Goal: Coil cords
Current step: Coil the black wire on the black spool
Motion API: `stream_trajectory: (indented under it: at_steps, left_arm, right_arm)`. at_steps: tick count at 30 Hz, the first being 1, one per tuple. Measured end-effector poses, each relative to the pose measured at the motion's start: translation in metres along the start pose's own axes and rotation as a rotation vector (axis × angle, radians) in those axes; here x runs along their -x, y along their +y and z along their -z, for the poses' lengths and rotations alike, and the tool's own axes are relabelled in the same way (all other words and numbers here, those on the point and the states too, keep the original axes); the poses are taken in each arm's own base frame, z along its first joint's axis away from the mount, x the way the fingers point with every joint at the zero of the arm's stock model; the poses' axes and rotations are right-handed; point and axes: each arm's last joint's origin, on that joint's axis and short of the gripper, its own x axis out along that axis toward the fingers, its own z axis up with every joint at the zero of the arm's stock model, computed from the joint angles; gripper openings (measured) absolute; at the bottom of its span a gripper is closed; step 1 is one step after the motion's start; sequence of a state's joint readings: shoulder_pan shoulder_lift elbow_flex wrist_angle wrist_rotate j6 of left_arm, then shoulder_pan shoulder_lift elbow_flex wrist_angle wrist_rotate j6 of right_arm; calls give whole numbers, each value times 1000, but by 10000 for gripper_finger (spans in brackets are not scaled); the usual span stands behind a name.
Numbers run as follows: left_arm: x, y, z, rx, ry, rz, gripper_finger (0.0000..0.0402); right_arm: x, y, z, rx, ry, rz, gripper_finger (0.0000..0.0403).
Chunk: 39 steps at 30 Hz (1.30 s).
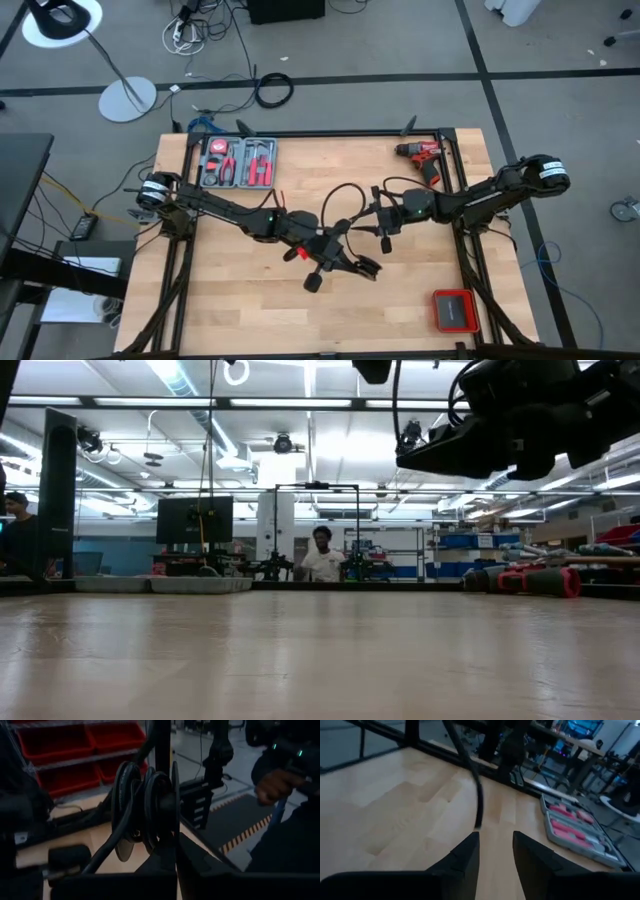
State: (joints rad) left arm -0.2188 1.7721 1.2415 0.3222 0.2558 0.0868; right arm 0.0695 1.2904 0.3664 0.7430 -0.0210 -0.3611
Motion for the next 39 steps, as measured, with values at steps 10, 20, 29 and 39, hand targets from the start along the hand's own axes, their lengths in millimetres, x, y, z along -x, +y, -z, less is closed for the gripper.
stream_trajectory:
  at_steps: [10, 20, 29, 39]
  left_arm:
    - [1, 1, -11, 22, -108, -8, 0]
    - [1, 2, -15, 30, -154, -29, 0]
    - [1, 3, -15, 28, -153, -37, 0]
    - [1, 3, -15, 16, -152, -57, 0]
  right_arm:
    - [0, 0, 2, 12, 34, 17, 115]
    - [5, -2, -6, 17, -2, 61, 115]
    - [6, 5, -14, 15, -61, 34, 115]
    - [6, 6, -19, -26, -118, 6, 115]
